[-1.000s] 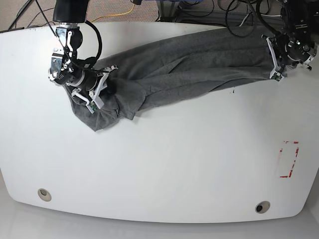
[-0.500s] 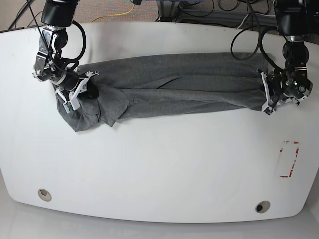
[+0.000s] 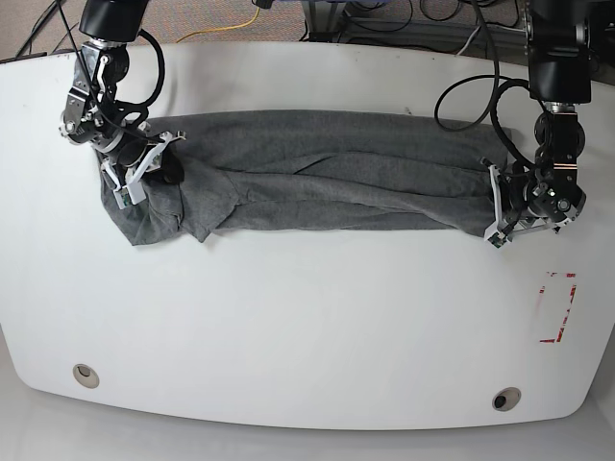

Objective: Layout the t-shirt on the table in an organized manner, then fold the t-shirt properly
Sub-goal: 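Release the left gripper and move it along the folded edge, then grasp the folded edge with the left gripper and smooth it outward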

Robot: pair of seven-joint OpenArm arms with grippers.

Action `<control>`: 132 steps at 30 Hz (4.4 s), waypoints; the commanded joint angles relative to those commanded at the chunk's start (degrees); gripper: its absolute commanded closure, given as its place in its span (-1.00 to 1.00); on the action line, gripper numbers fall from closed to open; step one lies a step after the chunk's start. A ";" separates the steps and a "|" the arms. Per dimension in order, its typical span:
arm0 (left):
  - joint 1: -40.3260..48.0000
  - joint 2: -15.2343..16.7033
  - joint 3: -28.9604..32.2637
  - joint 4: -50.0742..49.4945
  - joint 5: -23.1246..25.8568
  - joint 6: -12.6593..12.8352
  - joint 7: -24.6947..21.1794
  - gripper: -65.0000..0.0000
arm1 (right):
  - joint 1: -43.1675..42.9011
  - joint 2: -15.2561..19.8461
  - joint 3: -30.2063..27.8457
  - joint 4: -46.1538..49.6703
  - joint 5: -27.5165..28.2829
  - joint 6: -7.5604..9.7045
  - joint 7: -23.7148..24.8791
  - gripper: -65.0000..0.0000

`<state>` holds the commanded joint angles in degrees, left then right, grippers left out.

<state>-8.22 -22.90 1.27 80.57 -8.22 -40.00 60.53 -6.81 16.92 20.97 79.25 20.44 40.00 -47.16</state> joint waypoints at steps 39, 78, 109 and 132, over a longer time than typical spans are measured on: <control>-12.04 6.15 -14.15 -7.56 0.35 0.00 3.16 -0.26 | 1.49 -0.35 -0.44 0.00 0.00 0.00 0.00 0.87; -7.91 6.15 -14.33 -1.49 0.00 0.00 5.45 0.98 | 2.46 -0.35 -0.44 0.00 0.09 0.00 0.00 0.87; 8.79 3.25 -17.14 18.46 -0.09 0.00 15.03 0.15 | 4.13 -1.85 -0.44 0.00 0.00 0.00 -0.26 0.87; 14.15 -5.89 -27.25 27.43 -32.35 0.00 19.47 -0.29 | 4.40 -1.93 -0.53 0.00 0.09 0.00 -0.26 0.87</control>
<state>5.93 -28.79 -25.98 108.00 -40.57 -40.00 80.00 -2.42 14.99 20.44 79.25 20.53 40.00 -47.43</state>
